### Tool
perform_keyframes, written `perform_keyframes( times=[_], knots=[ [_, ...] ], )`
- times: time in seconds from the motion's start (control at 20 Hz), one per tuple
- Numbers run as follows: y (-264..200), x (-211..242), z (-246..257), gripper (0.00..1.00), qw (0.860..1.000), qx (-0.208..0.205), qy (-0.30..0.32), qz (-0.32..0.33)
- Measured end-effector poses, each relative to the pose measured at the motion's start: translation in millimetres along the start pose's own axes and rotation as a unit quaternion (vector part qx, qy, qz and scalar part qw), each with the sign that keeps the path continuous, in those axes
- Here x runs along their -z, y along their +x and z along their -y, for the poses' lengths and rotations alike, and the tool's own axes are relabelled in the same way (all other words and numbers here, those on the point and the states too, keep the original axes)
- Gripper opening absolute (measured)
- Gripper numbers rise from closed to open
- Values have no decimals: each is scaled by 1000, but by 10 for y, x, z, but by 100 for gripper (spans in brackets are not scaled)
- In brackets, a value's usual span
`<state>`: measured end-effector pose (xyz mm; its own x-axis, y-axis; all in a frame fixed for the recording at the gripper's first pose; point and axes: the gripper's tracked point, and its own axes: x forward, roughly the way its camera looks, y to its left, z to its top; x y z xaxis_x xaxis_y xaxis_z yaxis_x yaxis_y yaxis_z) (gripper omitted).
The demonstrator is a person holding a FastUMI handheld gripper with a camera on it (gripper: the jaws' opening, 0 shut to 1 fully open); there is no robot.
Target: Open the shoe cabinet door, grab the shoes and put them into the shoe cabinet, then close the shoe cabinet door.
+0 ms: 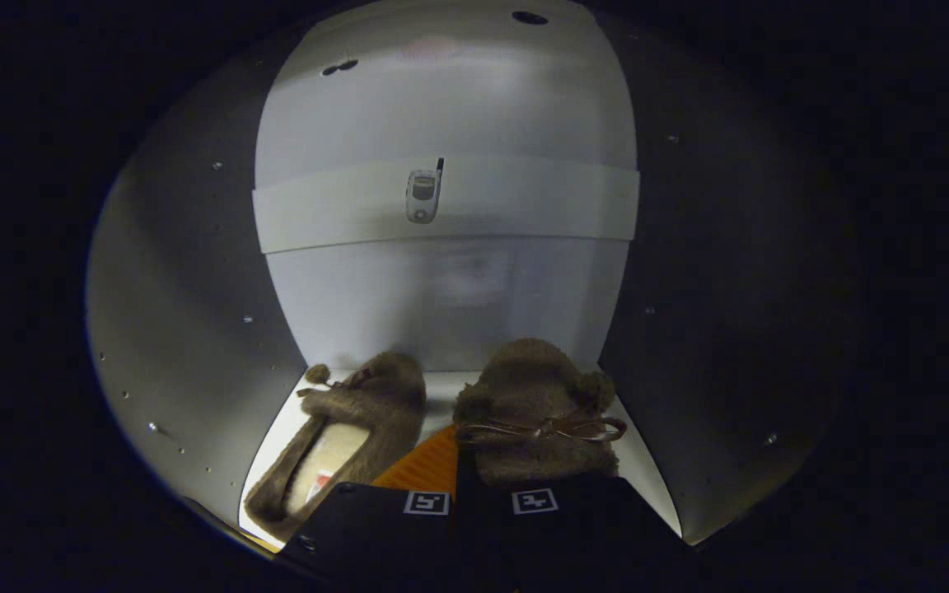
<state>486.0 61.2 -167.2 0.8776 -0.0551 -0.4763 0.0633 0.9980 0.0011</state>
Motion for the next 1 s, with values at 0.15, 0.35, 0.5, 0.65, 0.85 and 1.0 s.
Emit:
perform_keyframes(
  times=[0.15, 0.35, 0.5, 0.65, 0.85, 1.0],
  knots=[
    [226, 85, 29, 13, 1000, 16, -4, -24],
    [314, 212, 30, 16, 998, 29, -24, -44],
    [220, 299, 0, 26, 997, 28, -28, -64],
    [73, 304, -12, 54, 996, 30, -48, -63],
    [-199, 267, 20, 87, 996, 28, -57, -57],
    [-470, 158, 36, 98, 998, 16, -42, -35]
  ],
)
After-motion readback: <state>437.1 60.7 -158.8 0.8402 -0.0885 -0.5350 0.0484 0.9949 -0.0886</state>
